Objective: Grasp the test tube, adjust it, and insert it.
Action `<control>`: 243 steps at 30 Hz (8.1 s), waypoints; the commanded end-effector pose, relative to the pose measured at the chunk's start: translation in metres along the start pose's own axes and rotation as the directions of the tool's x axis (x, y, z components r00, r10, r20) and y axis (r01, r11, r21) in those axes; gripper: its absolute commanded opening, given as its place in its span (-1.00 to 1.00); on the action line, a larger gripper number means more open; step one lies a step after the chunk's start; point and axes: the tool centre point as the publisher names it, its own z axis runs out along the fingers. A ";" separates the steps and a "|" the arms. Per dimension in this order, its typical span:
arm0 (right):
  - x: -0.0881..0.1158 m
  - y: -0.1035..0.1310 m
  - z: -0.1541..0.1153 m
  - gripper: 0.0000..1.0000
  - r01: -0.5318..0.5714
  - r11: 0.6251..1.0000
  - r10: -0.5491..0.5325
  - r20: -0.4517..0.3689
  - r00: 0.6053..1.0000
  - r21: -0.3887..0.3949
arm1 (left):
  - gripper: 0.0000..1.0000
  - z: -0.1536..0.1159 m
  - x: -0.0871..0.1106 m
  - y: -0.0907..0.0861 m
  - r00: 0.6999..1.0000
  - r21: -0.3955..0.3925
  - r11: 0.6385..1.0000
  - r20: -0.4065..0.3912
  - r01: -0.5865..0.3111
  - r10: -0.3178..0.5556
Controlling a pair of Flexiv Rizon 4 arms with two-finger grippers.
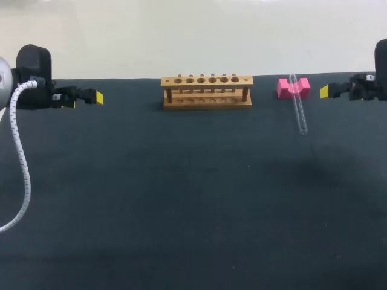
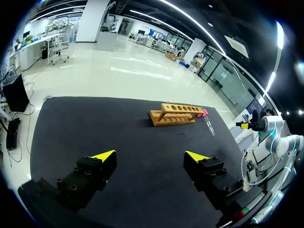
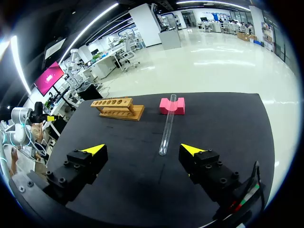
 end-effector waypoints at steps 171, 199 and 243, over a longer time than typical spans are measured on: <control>-0.023 -0.051 0.177 1.00 -0.026 0.785 -0.054 0.110 0.992 0.618 | 1.00 0.141 -0.061 0.004 0.610 0.325 0.517 0.442 -0.792 0.657; -0.019 -0.073 0.181 1.00 0.041 0.874 -0.066 0.036 0.997 0.484 | 1.00 0.141 -0.061 0.004 0.610 0.325 0.517 0.442 -0.792 0.657; -0.019 -0.096 0.200 1.00 0.024 0.914 -0.025 -0.004 1.000 0.406 | 1.00 0.141 -0.061 0.004 0.610 0.325 0.517 0.442 -0.792 0.657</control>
